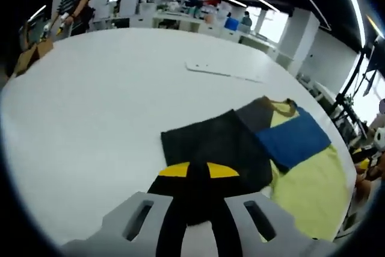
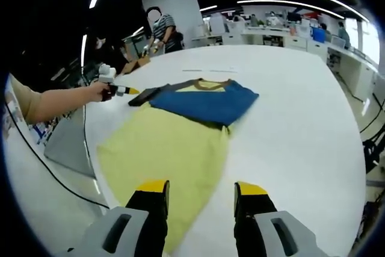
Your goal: Fold the garment on the visible template until the final outline fits inside the template.
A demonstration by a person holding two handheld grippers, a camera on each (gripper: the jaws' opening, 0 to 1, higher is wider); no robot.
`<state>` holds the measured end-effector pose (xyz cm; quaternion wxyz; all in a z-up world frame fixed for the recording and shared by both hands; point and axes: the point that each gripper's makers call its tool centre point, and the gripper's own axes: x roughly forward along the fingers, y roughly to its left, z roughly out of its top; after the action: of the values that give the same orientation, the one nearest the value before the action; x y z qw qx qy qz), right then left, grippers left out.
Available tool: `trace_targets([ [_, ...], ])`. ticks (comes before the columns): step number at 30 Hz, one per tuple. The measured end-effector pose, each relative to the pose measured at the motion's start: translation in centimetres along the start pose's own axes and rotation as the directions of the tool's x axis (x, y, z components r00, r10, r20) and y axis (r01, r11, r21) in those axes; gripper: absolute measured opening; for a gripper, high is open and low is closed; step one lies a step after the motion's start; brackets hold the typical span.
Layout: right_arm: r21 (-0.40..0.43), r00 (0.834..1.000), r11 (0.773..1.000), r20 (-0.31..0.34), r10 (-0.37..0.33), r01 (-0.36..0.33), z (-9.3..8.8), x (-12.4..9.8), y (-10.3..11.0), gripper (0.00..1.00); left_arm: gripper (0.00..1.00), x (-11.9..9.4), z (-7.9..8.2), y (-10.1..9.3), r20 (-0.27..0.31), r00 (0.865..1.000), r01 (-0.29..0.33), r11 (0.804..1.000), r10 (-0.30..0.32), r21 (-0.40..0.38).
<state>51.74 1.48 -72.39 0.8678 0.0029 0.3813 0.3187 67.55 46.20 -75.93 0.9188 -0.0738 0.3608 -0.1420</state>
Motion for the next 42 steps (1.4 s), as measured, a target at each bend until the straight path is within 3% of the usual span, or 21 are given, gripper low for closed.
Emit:
trace_targets([
  [4, 0.001, 1.000, 1.000, -0.001, 0.000, 0.000, 0.0, 0.1, 0.0, 0.39, 0.09, 0.3, 0.2, -0.3, 0.004, 1.000, 0.007, 1.000, -0.007, -0.004],
  [16, 0.013, 1.000, 1.000, -0.012, -0.010, 0.010, -0.1, 0.3, -0.3, 0.39, 0.11, 2.0, 1.5, -0.9, 0.005, 1.000, 0.030, 0.995, -0.031, 0.092],
  [28, 0.023, 1.000, 1.000, -0.024, -0.020, 0.020, -0.2, 0.4, -0.6, 0.39, 0.13, 3.8, 1.9, -0.7, -0.034, 0.999, 0.020, 0.974, -0.013, 0.224],
  [35, 0.023, 0.999, 1.000, -0.028, -0.020, 0.021, -0.1, 0.5, -0.7, 0.39, 0.11, 4.5, 1.7, 0.2, -0.050, 0.998, 0.036, 0.973, -0.025, 0.228],
  [42, 0.019, 0.999, 1.000, -0.031, -0.013, 0.014, 0.1, 0.8, -0.6, 0.39, 0.02, 4.9, 1.7, 0.0, -0.062, 0.997, 0.063, 0.974, -0.050, 0.217],
])
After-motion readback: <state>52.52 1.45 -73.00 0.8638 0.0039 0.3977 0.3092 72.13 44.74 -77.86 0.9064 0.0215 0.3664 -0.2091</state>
